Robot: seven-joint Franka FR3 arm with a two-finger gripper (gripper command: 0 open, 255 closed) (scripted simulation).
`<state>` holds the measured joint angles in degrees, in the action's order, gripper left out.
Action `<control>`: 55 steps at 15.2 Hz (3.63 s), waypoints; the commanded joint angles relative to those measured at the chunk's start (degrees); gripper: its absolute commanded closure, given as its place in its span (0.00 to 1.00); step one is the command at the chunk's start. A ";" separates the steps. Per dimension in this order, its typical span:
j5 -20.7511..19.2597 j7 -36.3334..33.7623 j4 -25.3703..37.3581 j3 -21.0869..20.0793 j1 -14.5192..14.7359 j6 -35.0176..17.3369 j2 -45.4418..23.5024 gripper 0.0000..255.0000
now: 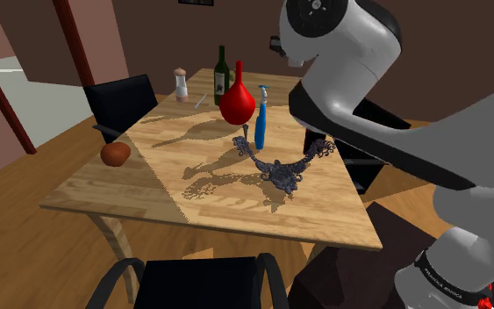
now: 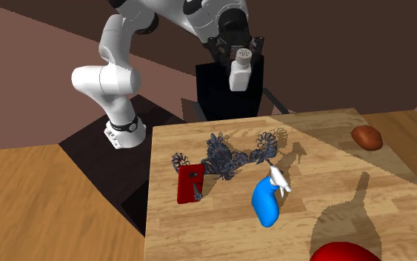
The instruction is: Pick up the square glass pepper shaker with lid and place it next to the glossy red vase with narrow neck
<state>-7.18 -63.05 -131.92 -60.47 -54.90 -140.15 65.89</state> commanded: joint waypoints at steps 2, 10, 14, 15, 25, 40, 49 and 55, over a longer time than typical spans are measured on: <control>-0.16 -1.12 5.63 -3.93 -7.28 -1.63 -3.24 1.00; -0.04 -2.86 23.74 -15.83 -27.56 -1.71 -8.68 1.00; 0.70 -3.02 34.96 -22.52 -38.84 0.09 -9.62 1.00; 1.00 -2.97 38.08 -24.23 -41.80 0.76 -9.63 1.00; 4.79 -2.78 64.01 -35.98 -64.28 7.57 -5.70 1.00; 4.94 -8.37 54.64 -36.52 -60.65 1.01 -0.98 1.00; 5.37 -11.70 51.08 -37.52 -59.66 -2.01 2.25 1.00; 5.74 -13.92 49.39 -38.37 -59.33 -3.69 4.55 1.00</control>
<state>-1.52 -76.51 -82.18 -98.68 -114.33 -143.52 69.97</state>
